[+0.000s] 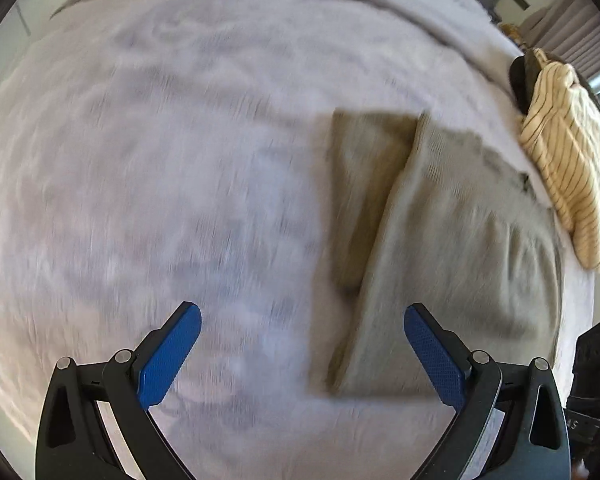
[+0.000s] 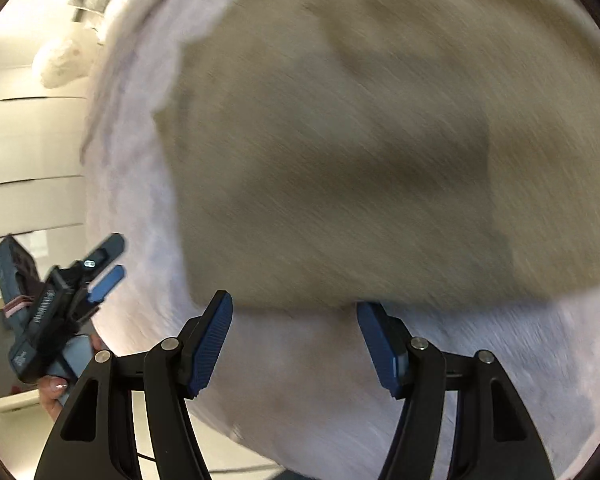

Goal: Fold small clothes

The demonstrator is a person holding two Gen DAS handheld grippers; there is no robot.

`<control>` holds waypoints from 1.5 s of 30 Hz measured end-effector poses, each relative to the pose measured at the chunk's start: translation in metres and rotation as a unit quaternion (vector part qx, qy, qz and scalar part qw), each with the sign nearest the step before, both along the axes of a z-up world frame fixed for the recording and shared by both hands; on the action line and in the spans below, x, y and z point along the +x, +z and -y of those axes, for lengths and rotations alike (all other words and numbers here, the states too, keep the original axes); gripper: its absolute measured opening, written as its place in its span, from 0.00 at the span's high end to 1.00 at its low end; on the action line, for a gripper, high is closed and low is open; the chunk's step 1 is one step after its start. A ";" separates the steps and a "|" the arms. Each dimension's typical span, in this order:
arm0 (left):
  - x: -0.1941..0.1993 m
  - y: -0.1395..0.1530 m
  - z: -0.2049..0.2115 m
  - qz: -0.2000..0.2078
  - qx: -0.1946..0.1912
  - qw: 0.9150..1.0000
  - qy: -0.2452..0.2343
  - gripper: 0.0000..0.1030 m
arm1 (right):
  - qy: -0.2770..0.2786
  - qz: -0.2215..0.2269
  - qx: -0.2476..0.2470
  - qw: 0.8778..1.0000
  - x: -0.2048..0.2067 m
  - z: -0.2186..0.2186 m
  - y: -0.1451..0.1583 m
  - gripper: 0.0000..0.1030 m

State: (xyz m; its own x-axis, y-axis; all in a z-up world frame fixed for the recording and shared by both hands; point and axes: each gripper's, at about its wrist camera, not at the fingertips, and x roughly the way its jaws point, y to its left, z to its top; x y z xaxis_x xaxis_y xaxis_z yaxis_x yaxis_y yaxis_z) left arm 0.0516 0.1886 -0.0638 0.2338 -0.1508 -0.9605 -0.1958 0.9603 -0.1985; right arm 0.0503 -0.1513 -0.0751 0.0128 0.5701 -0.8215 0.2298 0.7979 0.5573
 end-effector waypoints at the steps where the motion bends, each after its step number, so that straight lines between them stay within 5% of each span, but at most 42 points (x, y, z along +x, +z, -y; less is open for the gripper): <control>1: 0.007 0.001 -0.002 0.004 0.002 1.000 -0.001 0.01 | 0.004 0.016 0.003 1.000 0.011 -0.007 0.004 0.33; 5: 0.012 -0.010 -0.007 0.001 -0.001 1.000 0.005 0.01 | 0.034 0.067 0.001 0.997 0.061 -0.045 0.010 0.76; 8: 0.007 -0.018 -0.011 -0.006 -0.004 1.000 0.011 0.01 | 0.041 0.081 -0.009 0.996 0.099 -0.070 0.000 0.80; 16: -0.012 -0.037 -0.023 -0.019 0.014 0.999 0.028 0.01 | 0.084 0.037 -0.001 0.996 0.126 -0.127 -0.048 0.80; 23: -0.005 -0.038 -0.028 -0.023 0.033 0.999 0.015 0.01 | 0.111 0.024 0.028 0.993 0.090 -0.117 -0.026 0.79; 27: 0.000 -0.037 -0.023 -0.020 0.030 0.999 0.006 0.01 | 0.078 0.004 0.035 0.996 0.056 -0.085 -0.018 0.76; 29: 0.003 -0.040 -0.017 -0.024 0.026 0.999 -0.002 0.01 | 0.050 -0.012 0.036 0.998 0.036 -0.063 -0.018 0.59; 31: 0.005 -0.042 -0.012 -0.027 0.024 0.999 -0.011 0.01 | 0.019 -0.025 0.035 0.999 0.014 -0.042 -0.017 0.52; 38: 0.016 -0.047 0.012 -0.030 0.025 0.999 -0.037 0.01 | -0.073 -0.060 0.061 0.994 -0.038 -0.002 -0.034 0.41; 45: 0.025 -0.052 0.030 -0.031 0.021 0.998 -0.057 0.01 | -0.172 -0.050 0.111 0.978 -0.056 0.010 -0.045 0.40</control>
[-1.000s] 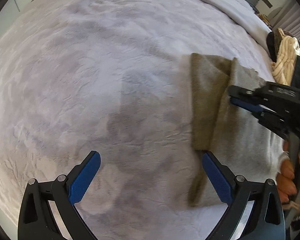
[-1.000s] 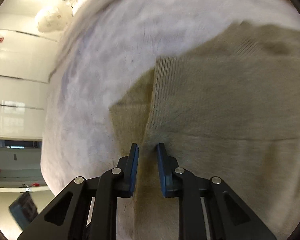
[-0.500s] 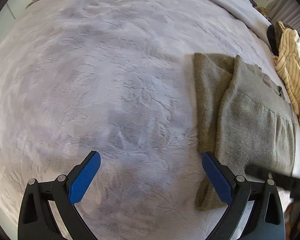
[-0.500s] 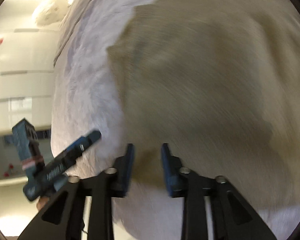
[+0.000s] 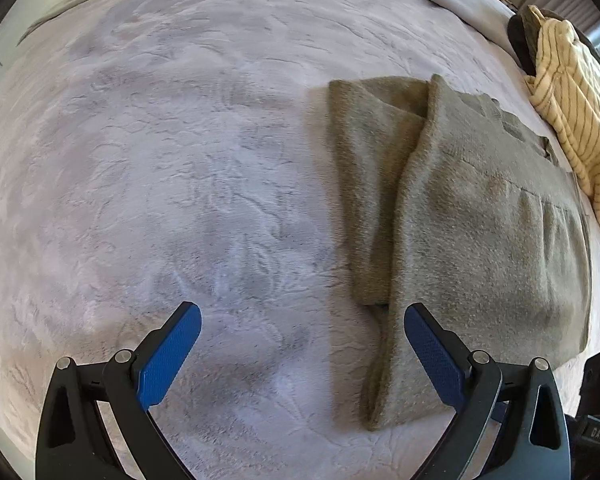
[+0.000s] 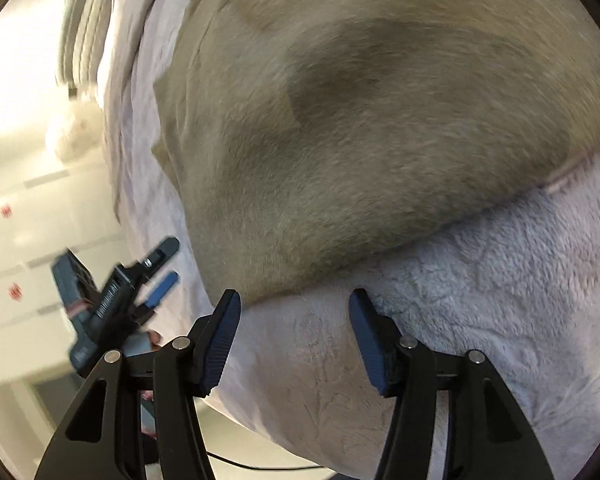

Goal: Fold small clothes

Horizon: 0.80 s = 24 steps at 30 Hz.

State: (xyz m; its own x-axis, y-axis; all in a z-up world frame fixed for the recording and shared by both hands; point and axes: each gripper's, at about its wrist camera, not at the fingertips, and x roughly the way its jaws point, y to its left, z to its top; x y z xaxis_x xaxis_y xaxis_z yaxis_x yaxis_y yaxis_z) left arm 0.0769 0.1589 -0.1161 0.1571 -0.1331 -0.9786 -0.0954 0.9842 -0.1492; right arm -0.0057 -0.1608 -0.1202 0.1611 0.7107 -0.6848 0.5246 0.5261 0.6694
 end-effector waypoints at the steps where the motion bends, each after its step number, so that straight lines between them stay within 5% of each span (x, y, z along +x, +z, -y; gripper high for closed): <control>1: 0.003 -0.001 0.002 -0.001 -0.010 1.000 0.002 0.01 | -0.023 0.004 0.008 1.000 -0.001 0.003 -0.003 0.39; 10: 0.025 -0.017 0.005 -0.013 -0.087 0.996 0.015 0.01 | -0.123 0.032 0.075 0.989 0.030 -0.007 -0.030 0.37; 12: 0.030 -0.022 0.008 -0.023 -0.114 0.993 0.020 0.01 | -0.126 0.030 0.095 0.987 0.036 -0.008 -0.033 0.58; 13: 0.029 -0.024 0.009 -0.026 -0.126 0.991 0.023 0.01 | -0.126 0.025 0.107 0.986 0.039 -0.007 -0.034 0.88; 18: 0.034 -0.030 0.014 -0.039 -0.186 0.981 0.033 0.01 | -0.108 0.073 0.163 0.978 0.047 -0.001 -0.012 0.91; 24: 0.057 -0.038 0.035 -0.051 -0.276 0.959 0.031 0.01 | -0.061 0.106 0.178 0.976 0.055 0.003 0.010 0.91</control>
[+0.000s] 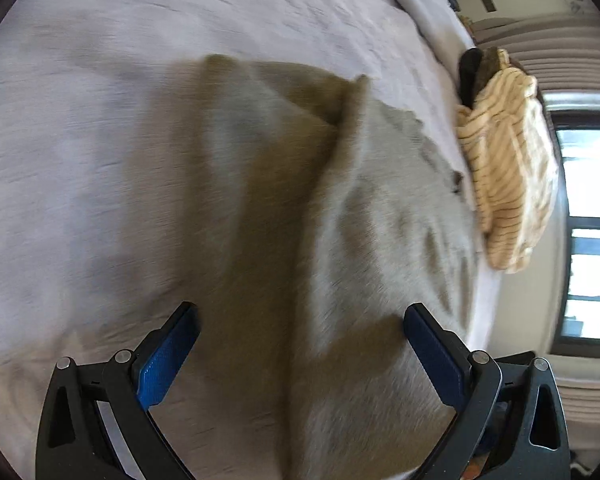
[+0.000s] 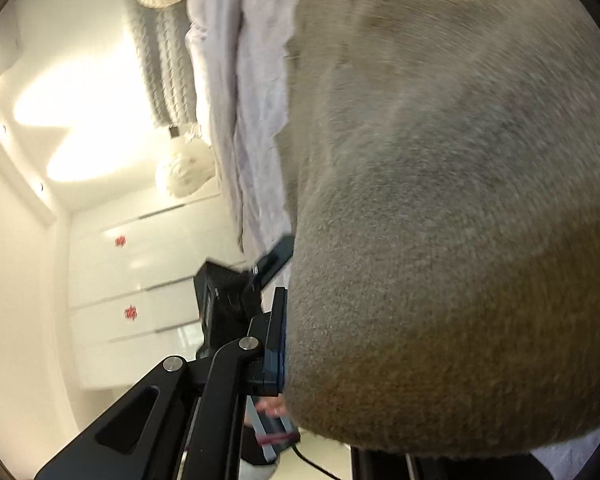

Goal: Fold small clothes

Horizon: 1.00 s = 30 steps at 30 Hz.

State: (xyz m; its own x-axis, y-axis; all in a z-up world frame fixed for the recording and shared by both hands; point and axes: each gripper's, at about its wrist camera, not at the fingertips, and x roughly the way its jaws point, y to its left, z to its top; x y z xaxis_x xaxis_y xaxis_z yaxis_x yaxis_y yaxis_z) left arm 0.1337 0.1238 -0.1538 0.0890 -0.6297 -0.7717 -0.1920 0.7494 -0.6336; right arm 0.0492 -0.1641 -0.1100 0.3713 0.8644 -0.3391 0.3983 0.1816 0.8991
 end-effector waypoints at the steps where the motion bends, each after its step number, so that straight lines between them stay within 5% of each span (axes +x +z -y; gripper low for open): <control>1: 0.004 -0.001 0.006 -0.001 -0.011 1.000 -0.001 0.01 | 0.009 0.003 -0.004 1.000 0.003 -0.002 0.001 0.91; 6: 0.016 0.014 0.041 0.028 -0.022 0.999 -0.030 0.07 | 0.058 -0.016 -0.050 0.997 0.004 -0.008 -0.006 0.90; 8: 0.018 0.016 0.054 0.036 0.008 0.998 -0.054 0.39 | 0.104 -0.040 -0.102 0.989 0.000 -0.012 -0.009 0.85; 10: 0.019 0.010 0.067 0.027 0.042 0.996 -0.072 0.53 | 0.169 -0.040 -0.155 0.973 -0.006 -0.016 -0.003 0.80; 12: 0.018 0.006 0.069 0.023 0.068 0.994 -0.078 0.54 | 0.203 -0.026 -0.185 0.961 -0.011 -0.014 0.009 0.72; 14: 0.016 0.006 0.067 0.024 0.071 0.994 -0.073 0.54 | 0.218 -0.003 -0.199 0.956 -0.015 -0.004 0.030 0.49; 17: 0.017 0.004 0.068 0.017 0.073 0.995 -0.062 0.54 | 0.194 0.026 -0.233 0.953 0.000 0.019 0.052 0.42; 18: 0.018 0.003 0.068 0.015 0.074 0.995 -0.060 0.54 | 0.179 0.032 -0.248 0.951 0.007 0.028 0.056 0.43; 19: 0.018 0.002 0.070 0.015 0.077 0.995 -0.059 0.53 | 0.161 0.035 -0.262 0.951 0.012 0.039 0.059 0.61; 20: 0.016 0.002 0.069 0.018 0.080 0.995 -0.060 0.54 | 0.151 0.033 -0.273 0.950 0.018 0.046 0.059 0.89; 21: 0.016 0.003 0.071 0.024 0.088 0.994 -0.063 0.54 | 0.143 0.026 -0.291 0.945 0.029 0.049 0.053 0.94; 24: 0.014 0.007 0.076 0.039 0.098 0.992 -0.069 0.69 | 0.151 0.023 -0.318 0.936 0.056 0.040 0.032 0.94; 27: 0.012 0.021 0.078 0.050 0.100 0.992 -0.056 0.71 | 0.216 0.018 -0.350 0.912 0.063 0.024 -0.003 0.94; 30: 0.008 0.051 0.090 0.085 0.087 0.991 -0.064 0.72 | 0.211 0.027 -0.352 0.912 0.063 0.021 -0.013 0.96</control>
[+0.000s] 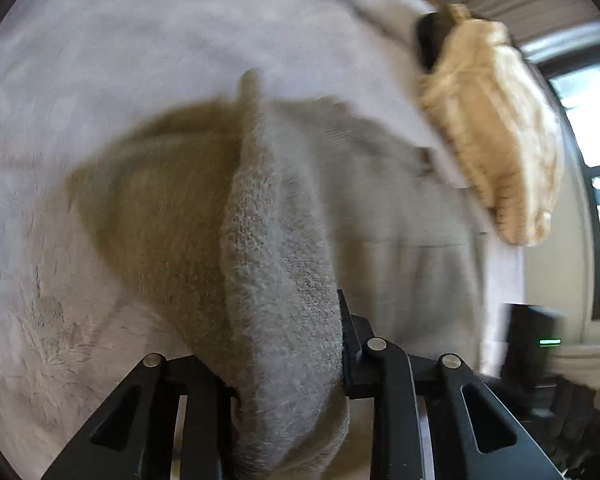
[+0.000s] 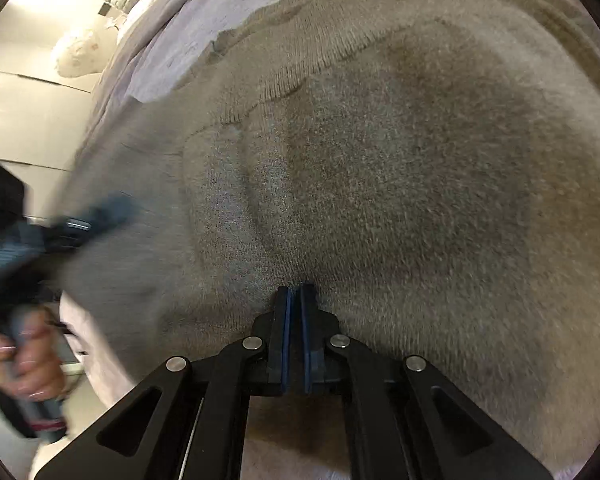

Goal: Fold small clothes

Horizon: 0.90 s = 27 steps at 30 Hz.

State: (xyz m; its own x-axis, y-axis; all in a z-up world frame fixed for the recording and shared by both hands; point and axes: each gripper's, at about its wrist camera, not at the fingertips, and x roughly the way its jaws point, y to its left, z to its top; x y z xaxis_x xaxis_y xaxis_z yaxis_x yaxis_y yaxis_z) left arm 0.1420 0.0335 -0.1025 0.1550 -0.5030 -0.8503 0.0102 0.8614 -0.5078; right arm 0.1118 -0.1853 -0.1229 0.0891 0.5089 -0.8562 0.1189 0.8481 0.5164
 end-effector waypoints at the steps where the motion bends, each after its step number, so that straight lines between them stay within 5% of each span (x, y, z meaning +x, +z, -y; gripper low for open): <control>1: -0.001 0.012 0.009 0.013 -0.001 1.000 -0.009 0.72 | -0.003 -0.001 0.010 1.000 0.000 0.003 0.002 0.96; 6: 0.006 0.055 0.062 0.057 -0.009 0.997 -0.043 0.72 | -0.022 -0.008 0.075 0.997 -0.007 0.035 0.014 0.96; 12: 0.011 0.091 0.160 0.108 0.005 0.988 -0.114 0.72 | -0.128 0.020 0.114 0.985 -0.039 0.127 0.036 0.93; 18: -0.005 0.058 0.271 0.105 0.031 0.971 -0.212 0.71 | -0.241 -0.025 0.174 0.954 -0.074 0.200 0.004 0.92; 22: -0.020 0.037 0.299 0.067 0.044 0.970 -0.229 0.50 | -0.266 -0.024 0.193 0.944 -0.084 0.216 -0.002 0.92; 25: -0.032 0.060 0.296 0.088 0.030 0.965 -0.246 0.44 | -0.294 -0.016 0.226 0.928 -0.096 0.231 -0.003 0.76; 26: -0.034 0.069 0.292 0.101 0.031 0.962 -0.251 0.23 | -0.305 -0.014 0.240 0.922 -0.099 0.235 -0.008 0.67; 27: -0.038 0.083 0.282 0.129 0.035 0.960 -0.246 0.15 | -0.316 -0.010 0.257 0.913 -0.103 0.239 -0.006 0.63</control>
